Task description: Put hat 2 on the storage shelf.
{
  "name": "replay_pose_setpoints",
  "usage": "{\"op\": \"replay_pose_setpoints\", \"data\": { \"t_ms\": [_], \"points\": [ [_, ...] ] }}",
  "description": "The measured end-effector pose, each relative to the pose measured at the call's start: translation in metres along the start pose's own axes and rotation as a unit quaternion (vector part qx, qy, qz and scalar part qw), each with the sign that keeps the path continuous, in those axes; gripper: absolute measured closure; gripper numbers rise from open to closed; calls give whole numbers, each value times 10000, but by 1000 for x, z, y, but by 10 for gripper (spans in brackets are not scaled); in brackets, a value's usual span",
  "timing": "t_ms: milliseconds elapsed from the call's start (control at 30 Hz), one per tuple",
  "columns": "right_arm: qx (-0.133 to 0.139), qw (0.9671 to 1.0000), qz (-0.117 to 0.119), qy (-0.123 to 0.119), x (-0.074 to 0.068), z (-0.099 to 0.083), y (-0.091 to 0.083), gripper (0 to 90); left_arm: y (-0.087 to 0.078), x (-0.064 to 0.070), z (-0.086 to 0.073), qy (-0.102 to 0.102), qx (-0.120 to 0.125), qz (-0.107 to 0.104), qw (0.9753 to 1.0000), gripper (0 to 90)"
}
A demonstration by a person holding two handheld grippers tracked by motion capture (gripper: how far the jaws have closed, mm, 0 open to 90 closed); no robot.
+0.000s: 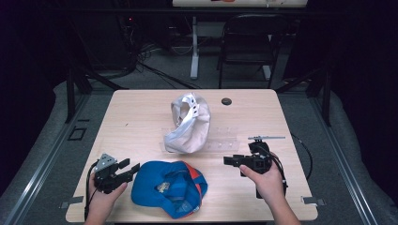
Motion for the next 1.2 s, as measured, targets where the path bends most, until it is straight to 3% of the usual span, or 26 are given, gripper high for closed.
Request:
{"op": "replay_pose_setpoints", "data": {
  "t_ms": [233,367,400,533,600,633,667,700,1033,1133,1167,1200],
  "points": [
    [-247,9987,379,245,6,-26,17,541,3,2,-1,66,-55,-3,10000,481],
    [-420,9973,529,278,5,-37,28,567,5,3,-2,110,-61,-22,9999,480],
    [-535,9972,454,247,5,-39,29,571,5,4,-2,100,-66,-23,9999,480],
    [-558,9944,766,472,2,-46,38,579,7,6,-3,213,-122,-38,9997,479],
    [-660,9935,804,462,0,-48,42,580,8,8,-5,233,-161,-34,9996,480],
    [-772,9938,711,369,1,-50,42,581,8,8,-5,245,-163,-38,9996,479],
    [-652,9910,1028,548,-2,-53,48,582,9,8,-6,255,-171,-29,9995,480],
    [-839,9913,899,468,-2,-53,48,582,8,8,-6,286,-182,-20,9994,480],
    [-1209,9856,1128,344,-14,-63,69,579,-2,4,-12,230,-157,131,9995,479],
    [-1333,9841,1141,290,-18,-66,75,576,-4,2,-14,226,-155,168,9995,478],
    [-1427,9840,1049,202,-18,-66,76,576,-5,1,-14,206,-166,176,9995,478],
    [-1398,9826,1186,299,-20,-67,79,576,-6,1,-15,203,-170,181,9995,478]
  ]
}}
Point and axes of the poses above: each handheld gripper's, and its own axes: y roughly forward along the jaws, z roughly out of its top, x roughly to its right, the point moved 2 cm from there along y, roughly forward along the jaws
